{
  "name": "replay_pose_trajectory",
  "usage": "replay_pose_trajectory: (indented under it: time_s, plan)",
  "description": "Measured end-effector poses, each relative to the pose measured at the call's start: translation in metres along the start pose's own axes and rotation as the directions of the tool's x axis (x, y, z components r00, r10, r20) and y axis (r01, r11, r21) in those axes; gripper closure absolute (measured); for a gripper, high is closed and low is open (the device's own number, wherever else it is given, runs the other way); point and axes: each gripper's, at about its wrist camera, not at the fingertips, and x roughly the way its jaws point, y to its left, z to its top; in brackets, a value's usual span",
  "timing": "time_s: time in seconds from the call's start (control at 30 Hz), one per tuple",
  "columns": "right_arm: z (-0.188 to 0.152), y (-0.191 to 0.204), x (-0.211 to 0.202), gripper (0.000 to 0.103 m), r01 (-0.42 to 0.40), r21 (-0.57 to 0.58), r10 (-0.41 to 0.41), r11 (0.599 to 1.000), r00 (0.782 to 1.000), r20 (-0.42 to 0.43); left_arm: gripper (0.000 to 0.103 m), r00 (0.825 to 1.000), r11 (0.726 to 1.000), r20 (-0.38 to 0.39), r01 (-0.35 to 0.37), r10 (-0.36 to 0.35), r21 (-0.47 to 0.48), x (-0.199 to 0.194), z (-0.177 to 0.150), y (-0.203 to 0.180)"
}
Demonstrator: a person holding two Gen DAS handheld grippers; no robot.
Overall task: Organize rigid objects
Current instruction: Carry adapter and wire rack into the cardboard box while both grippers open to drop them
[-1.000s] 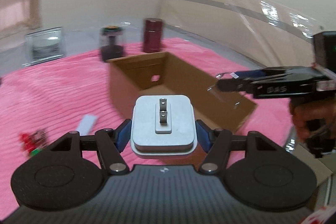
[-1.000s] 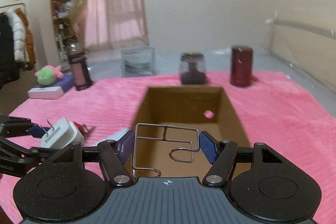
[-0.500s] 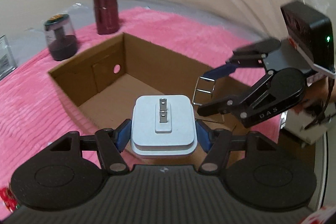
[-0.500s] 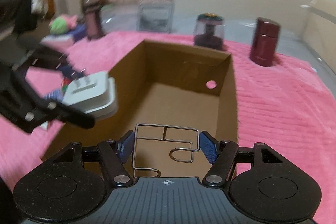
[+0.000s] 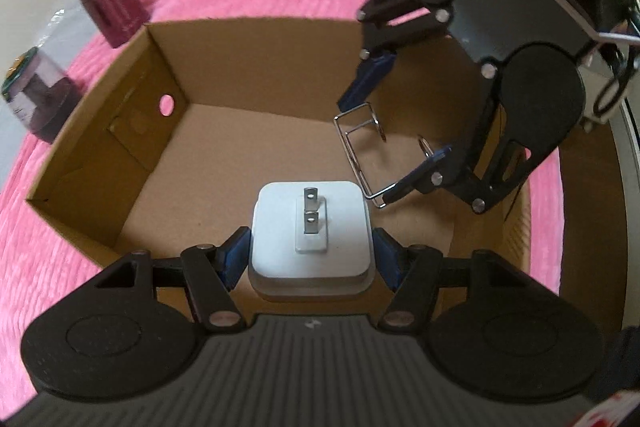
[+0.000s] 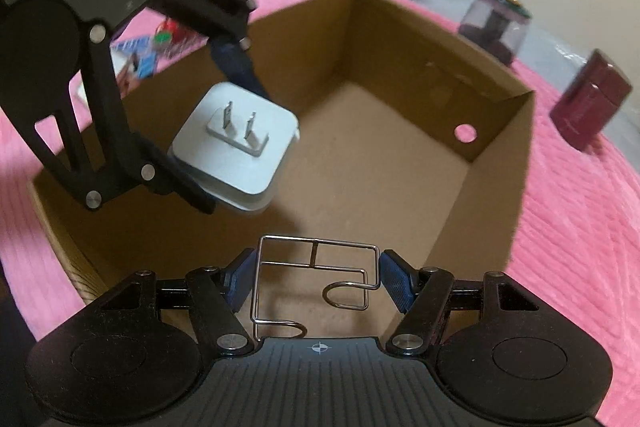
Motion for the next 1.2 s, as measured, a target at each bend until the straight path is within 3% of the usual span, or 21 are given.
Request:
replay_pose_trajectory:
  time_s: [0.27,0.77,1.0,1.2]
  plan:
    - [-0.001,-0.008,0.022,0.039,-0.023,-0.022,0.022,0.999,0.998,-0.066,0.043,0.998,0.999,-0.053,0.025,-0.024,0.03,0.02,-0.002,-0.002]
    - [-0.002,-0.007,0.016,0.039,-0.016,-0.019,0.015,1.0,0.999,-0.035,0.042,0.993,0.998,-0.112,0.041,-0.036,0.044,0.042,-0.006,-0.001]
    - [-0.001,0.0,0.003,0.039,0.007,-0.014,-0.007,1.0,1.0,0.013,0.043,0.996,0.999,-0.081,0.03,-0.028,0.022,0.033,-0.007,0.002]
    - [0.003,0.008,-0.017,0.039,0.051,-0.018,-0.05,0.999,0.997,0.054,0.043,1.0,1.0,-0.011,0.006,-0.007,-0.017,0.007,-0.01,0.0]
